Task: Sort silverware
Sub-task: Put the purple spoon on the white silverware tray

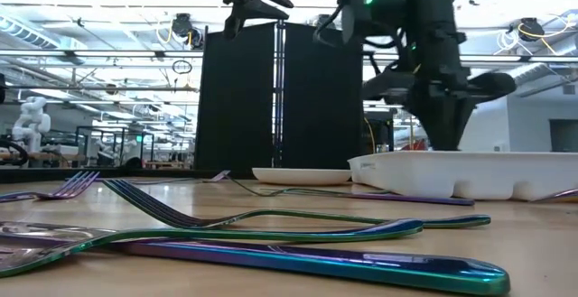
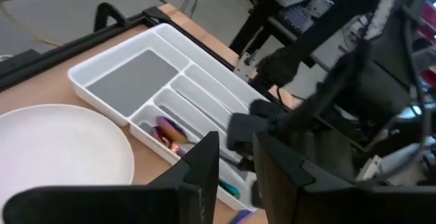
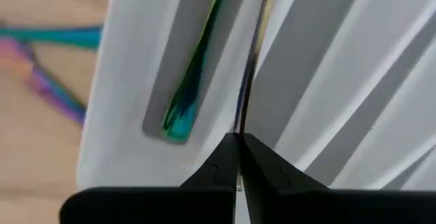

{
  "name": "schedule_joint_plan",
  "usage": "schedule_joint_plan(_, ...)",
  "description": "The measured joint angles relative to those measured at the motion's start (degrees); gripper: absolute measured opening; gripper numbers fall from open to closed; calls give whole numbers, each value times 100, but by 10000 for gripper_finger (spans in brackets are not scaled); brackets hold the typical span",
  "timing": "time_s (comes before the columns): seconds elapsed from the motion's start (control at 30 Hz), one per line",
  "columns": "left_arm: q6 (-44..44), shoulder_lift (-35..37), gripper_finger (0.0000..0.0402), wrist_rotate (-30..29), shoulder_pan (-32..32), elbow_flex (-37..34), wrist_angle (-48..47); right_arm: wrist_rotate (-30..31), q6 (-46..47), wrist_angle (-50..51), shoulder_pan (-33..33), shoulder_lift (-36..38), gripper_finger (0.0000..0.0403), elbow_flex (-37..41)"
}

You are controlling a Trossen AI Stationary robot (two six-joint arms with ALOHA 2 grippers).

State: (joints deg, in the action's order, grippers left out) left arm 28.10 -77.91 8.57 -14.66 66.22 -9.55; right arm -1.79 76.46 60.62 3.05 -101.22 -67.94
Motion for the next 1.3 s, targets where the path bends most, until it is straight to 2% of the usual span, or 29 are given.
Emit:
schedule_joint_plan(0.33,-165,0,91,598,0,0,-4,-144,381,285,-118,-274,0,-105)
schedule_joint_plan(0.6,-202,0,91,990,-109,0,-43,-88,587,-301,-118,-274,4,-101)
schedule_joint_plan(0.77,-188,0,91,1253,-246,0,-43,121,583,-822,-127,-274,45,-103)
schedule_joint_plan(1.03,-158,0,91,1406,-337,0,-48,171,508,-801,-146,-269,123,-103)
schedule_joint_plan(1.17,-167,0,91,1406,-343,0,-50,186,356,-673,-146,-61,143,-101)
schedule_joint_plan(1.3,-329,0,91,1406,-339,0,-59,367,-33,-622,-70,490,147,-101)
